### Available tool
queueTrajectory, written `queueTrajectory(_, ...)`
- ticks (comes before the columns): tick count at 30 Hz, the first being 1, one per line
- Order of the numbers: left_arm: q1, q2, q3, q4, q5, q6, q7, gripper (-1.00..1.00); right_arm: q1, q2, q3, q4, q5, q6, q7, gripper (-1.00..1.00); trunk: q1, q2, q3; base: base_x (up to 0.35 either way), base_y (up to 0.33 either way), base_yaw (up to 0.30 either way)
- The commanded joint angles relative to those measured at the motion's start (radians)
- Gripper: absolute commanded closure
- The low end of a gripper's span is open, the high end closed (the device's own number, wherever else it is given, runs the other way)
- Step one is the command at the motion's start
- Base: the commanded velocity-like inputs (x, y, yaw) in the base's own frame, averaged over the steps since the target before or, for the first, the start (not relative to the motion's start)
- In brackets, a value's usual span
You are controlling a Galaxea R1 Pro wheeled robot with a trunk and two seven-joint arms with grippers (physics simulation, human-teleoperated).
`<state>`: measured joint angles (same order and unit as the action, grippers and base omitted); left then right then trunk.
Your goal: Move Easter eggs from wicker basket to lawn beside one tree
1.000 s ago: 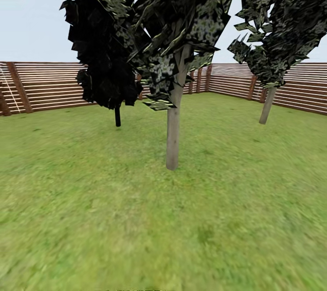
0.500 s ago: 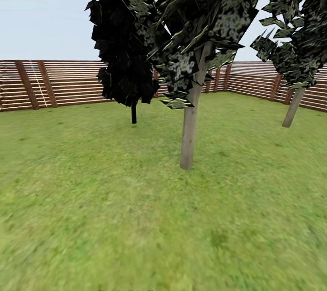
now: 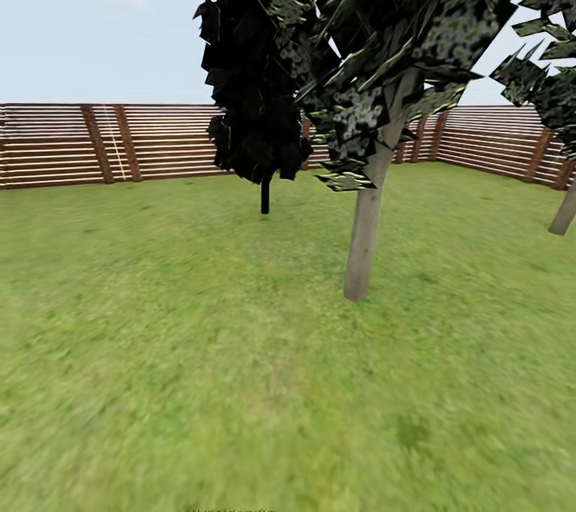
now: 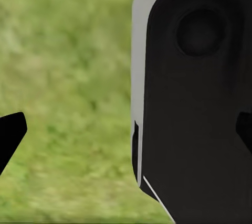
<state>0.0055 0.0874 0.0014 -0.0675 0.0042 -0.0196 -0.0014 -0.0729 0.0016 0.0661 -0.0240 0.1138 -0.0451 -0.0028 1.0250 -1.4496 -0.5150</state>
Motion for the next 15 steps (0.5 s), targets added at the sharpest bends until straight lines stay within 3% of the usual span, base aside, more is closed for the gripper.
queueTrajectory(1, 0.001, 0.0, 0.0, -0.001, 0.0, -0.002, 0.0, -1.0, -0.001, 0.0, 0.006, 0.0, 0.004, -0.002, 0.0, -1.0, 0.0, 0.0, -0.001, 0.0, 0.0, 0.257)
queueTrajectory(15, 0.001, 0.0, 0.0, -0.002, 0.0, -0.002, 0.0, -1.0, -0.001, -0.003, 0.004, -0.005, 0.004, -0.053, 0.0, -1.0, 0.0, 0.0, -0.009, 0.0, 0.0, 0.258)
